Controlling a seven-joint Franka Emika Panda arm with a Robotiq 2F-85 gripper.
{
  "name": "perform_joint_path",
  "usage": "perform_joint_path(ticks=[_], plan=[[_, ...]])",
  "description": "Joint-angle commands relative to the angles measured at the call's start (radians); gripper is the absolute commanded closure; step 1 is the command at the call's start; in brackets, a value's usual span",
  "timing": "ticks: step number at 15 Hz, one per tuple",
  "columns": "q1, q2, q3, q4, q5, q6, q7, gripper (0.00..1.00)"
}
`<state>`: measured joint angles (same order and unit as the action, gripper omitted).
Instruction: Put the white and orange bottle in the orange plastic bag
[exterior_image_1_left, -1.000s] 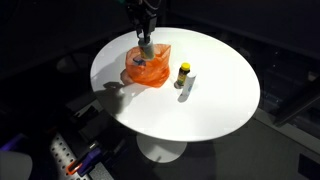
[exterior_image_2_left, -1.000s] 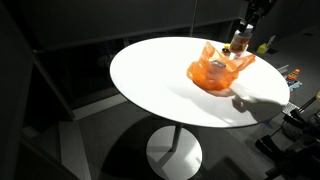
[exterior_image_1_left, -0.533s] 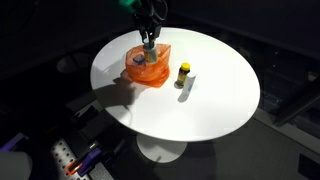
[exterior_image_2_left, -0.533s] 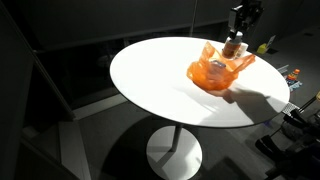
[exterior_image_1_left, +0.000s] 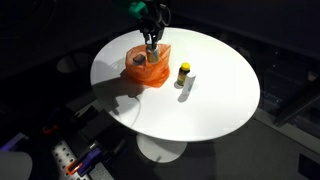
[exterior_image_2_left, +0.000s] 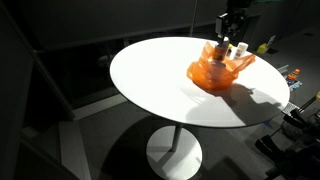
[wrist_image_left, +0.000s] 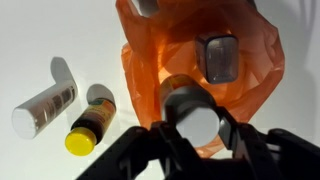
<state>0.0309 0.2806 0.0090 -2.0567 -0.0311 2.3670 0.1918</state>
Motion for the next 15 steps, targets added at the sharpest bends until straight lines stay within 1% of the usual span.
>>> perform_joint_path(ticks=[1,5,7,15], plan=[[0.011,0.071,0.011,0.083,0.033,-0.015,-0.018,0.81],[0.036,0.131,0.006,0.137,0.013,-0.011,0.004,0.81],[0.039,0.156,0.008,0.158,0.02,-0.008,-0.002,0.81],[0.032,0.232,0.017,0.204,0.05,0.036,-0.026,0.81]])
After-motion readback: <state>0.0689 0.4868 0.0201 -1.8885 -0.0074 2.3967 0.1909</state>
